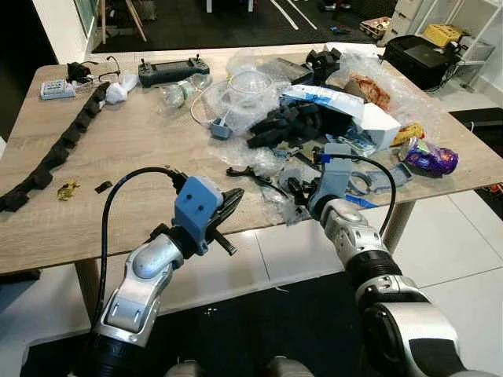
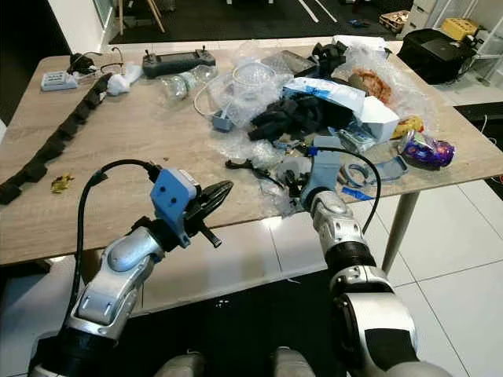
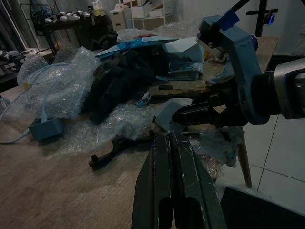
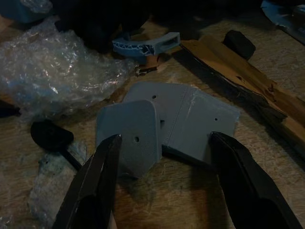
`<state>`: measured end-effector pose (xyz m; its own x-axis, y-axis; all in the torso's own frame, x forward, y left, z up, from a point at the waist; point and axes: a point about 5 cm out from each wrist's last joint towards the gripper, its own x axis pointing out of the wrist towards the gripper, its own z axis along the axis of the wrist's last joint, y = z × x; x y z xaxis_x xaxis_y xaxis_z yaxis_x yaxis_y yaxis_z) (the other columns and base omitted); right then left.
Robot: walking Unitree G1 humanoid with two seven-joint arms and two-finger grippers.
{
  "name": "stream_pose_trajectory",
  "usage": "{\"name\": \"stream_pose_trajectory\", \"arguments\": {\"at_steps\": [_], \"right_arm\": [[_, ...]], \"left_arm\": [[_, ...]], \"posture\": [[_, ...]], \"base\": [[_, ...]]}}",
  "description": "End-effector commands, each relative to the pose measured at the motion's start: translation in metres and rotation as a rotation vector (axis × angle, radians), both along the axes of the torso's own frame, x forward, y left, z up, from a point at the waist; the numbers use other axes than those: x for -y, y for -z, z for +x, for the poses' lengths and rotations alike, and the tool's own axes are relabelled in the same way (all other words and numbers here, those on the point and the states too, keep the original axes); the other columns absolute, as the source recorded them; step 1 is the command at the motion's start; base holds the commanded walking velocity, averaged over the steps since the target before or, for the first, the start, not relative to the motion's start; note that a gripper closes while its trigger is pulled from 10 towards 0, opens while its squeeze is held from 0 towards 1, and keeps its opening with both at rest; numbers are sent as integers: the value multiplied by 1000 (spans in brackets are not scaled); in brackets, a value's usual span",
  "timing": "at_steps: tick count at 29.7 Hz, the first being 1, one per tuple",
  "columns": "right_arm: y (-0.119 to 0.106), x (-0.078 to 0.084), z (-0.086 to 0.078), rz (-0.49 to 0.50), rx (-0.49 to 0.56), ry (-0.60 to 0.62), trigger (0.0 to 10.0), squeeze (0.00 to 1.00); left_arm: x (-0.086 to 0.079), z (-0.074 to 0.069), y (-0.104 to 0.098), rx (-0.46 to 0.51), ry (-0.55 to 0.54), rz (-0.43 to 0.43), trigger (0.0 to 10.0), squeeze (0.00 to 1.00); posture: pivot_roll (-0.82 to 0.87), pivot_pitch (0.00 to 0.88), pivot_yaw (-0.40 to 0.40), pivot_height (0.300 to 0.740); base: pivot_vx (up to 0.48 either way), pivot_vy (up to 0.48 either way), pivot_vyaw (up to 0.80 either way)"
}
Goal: Picking trash to rubbish bin
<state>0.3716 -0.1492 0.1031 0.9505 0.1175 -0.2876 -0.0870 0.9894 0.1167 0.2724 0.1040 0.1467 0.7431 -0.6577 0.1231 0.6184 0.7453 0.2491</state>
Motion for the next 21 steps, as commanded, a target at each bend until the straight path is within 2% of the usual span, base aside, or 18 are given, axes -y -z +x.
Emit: {"name": "stream_pose_trajectory", "arguments": {"at_steps": [1, 6, 7, 8, 9, 21], "right_arm": [[24, 5, -11, -22, -114, 13, 10000, 0], [26, 6, -13, -26, -118, 13, 10000, 0], [26, 6, -13, -25, -117, 12, 5843, 0], [26, 6, -13, -25, -116, 12, 5843, 0], [26, 6, -13, -24, -115, 12, 0, 0], [25, 6, -13, -23, -105, 17, 0, 0]], "left_arm": [[1, -1, 3, -2, 5, 15, 10000, 0], [1, -1, 4, -3, 3, 15, 10000, 0], [1, 0, 4, -3, 2, 16, 10000, 0], [1, 0, 4, -3, 2, 16, 10000, 0], [1, 0, 3, -2, 0, 15, 10000, 0], [1, 1, 3, 1, -2, 14, 10000, 0]], "posture": [[9, 54, -52, 740], [8, 55, -53, 740], [8, 55, -53, 740], [8, 55, -53, 740], [8, 56, -53, 740], [8, 53, -51, 740]], "base": [[0, 0, 0], [0, 0, 0], [0, 0, 0], [0, 0, 0], [0, 0, 0], [0, 0, 0]]}}
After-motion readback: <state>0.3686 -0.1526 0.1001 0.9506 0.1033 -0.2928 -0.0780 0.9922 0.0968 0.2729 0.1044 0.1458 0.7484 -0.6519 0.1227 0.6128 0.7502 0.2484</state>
